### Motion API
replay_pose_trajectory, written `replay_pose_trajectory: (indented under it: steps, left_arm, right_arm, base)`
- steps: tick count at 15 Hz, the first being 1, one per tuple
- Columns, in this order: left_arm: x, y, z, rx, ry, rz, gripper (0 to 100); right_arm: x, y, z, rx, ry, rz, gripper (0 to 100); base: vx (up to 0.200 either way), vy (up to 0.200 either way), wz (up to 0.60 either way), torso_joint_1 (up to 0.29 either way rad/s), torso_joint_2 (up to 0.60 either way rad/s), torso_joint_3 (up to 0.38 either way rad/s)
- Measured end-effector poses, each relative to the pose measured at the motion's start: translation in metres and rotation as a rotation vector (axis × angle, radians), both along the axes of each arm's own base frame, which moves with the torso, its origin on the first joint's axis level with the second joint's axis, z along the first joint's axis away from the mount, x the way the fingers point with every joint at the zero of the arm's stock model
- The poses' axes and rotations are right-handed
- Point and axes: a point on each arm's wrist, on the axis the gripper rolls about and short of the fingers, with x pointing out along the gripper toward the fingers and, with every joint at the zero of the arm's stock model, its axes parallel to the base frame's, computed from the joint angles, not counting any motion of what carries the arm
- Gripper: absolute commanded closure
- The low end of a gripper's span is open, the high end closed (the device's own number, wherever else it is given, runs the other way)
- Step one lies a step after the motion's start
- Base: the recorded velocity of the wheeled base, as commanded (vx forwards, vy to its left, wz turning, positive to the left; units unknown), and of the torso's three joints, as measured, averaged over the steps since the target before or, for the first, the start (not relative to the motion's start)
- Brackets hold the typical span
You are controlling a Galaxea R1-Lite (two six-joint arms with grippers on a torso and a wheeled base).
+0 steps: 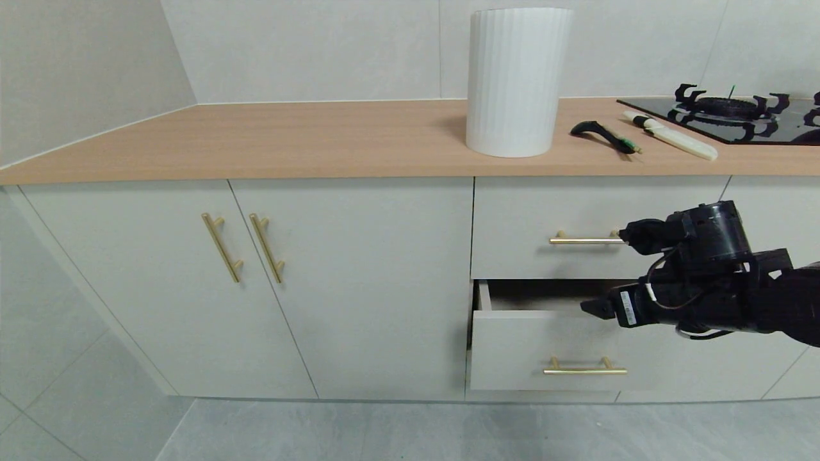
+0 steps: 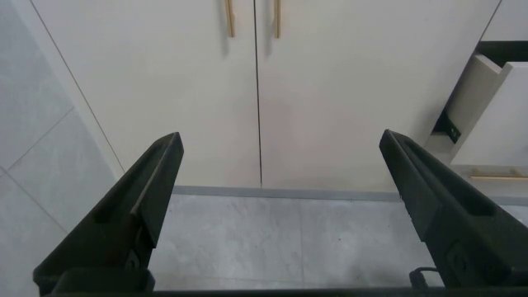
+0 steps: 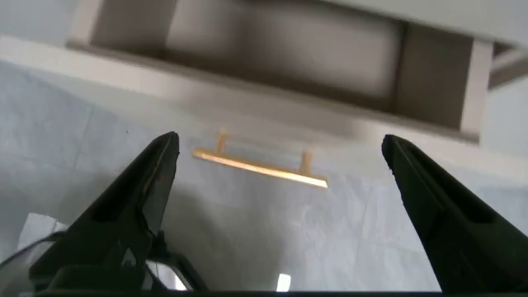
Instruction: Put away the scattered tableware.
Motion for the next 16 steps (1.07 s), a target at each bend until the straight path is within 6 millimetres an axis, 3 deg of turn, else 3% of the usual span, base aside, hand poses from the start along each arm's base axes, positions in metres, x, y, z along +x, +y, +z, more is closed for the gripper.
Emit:
replay_pose_trajectory:
  steps: [10,16]
  left_arm:
    - [0.000,0.000,0.000,0.000,0.000,0.000,0]
    - [0.000,0.000,0.000,0.000,0.000,0.000,0]
  right_arm:
    - [0.044,0.024,-0.051,0.025,0.006,-0.068,0]
    - [0.050,0.026,-0.061,0.024,0.027,-0.078,0]
  base:
    - [0.000,0.000,0.00,0.000,0.00,0.000]
    - [0.000,0.000,0.00,0.000,0.00,0.000]
